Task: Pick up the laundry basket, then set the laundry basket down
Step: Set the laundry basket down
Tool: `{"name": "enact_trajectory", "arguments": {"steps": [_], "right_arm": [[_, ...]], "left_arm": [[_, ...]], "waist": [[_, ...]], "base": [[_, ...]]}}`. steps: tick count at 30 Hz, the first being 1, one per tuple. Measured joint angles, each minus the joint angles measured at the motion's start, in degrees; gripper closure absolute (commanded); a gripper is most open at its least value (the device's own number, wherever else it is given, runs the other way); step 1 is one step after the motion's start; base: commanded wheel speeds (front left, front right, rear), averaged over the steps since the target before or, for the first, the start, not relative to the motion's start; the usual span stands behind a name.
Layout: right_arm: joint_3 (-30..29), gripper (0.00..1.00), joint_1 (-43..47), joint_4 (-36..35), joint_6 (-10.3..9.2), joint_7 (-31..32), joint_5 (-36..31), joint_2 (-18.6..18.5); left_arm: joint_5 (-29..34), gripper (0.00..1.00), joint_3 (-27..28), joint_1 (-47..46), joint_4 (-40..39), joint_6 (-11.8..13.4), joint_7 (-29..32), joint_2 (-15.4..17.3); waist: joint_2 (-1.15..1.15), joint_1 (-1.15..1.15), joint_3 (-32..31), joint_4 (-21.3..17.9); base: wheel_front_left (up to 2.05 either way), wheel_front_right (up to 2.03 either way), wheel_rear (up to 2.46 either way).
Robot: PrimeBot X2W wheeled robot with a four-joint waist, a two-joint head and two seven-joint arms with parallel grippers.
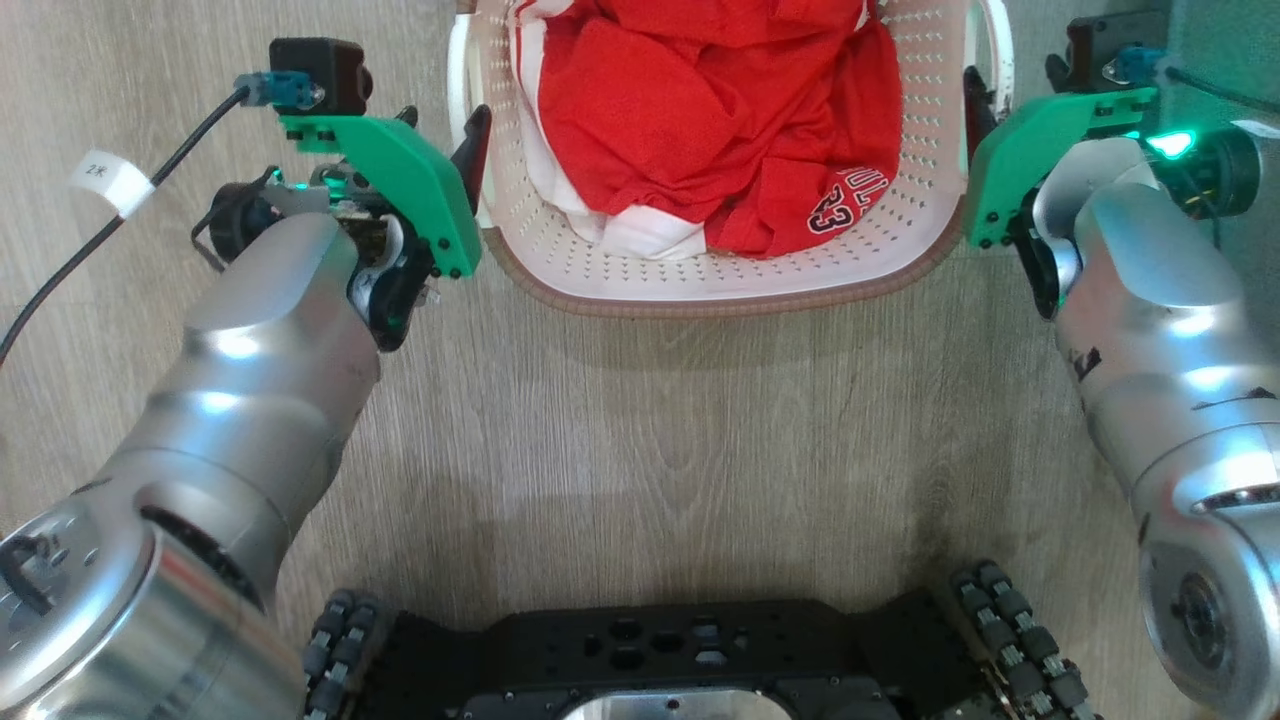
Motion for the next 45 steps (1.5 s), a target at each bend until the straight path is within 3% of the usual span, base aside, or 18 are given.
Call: {"name": "enact_trajectory", "arguments": {"steps": [12,19,21,28,41,45], "right_arm": [[9.7,0.00,0.7,-0.2,0.00,-0.6,9.4,-0.2],[10.5,0.00,4.6,-2.6,-0.01,-3.3,11.1,-0.2],[10.0,0.00,7.4,-6.7,-0.01,-3.4,11.5,-0.5],[5.8,0.00,16.4,-20.2,-0.15,-3.5,12.2,-1.2],[2.1,0.00,29.9,-38.6,-0.16,-3.5,10.0,-0.9],[1.8,0.00,34.6,-43.5,-0.16,-3.5,10.0,-0.6]], "left_arm": [[-1.9,0.00,-0.4,0.4,-1.3,0.0,-2.0,0.4],[-0.8,0.00,-1.2,3.7,-1.0,0.0,-5.8,1.1],[0.7,0.00,-0.9,4.9,-1.4,0.0,-6.2,1.4],[9.5,0.00,9.1,6.6,-9.8,2.8,-6.4,3.8],[31.7,0.00,27.8,26.3,-32.9,10.7,-6.4,6.6],[36.6,0.00,32.0,32.0,-39.7,11.7,-6.5,6.9]], "waist": [[0.00,0.00,-2.7,0.0],[0.00,0.00,-8.6,-0.3],[0.00,-0.01,-11.9,-0.3],[0.00,-0.01,-19.4,0.0],[0.00,-0.01,-30.4,0.9],[0.01,-0.01,-33.8,1.1]], "base": [[0.00,0.00,0.00],[0.00,0.00,0.00],[0.00,0.00,0.00],[0.00,0.00,0.00],[0.00,0.00,0.00],[0.00,0.00,0.00]]}}
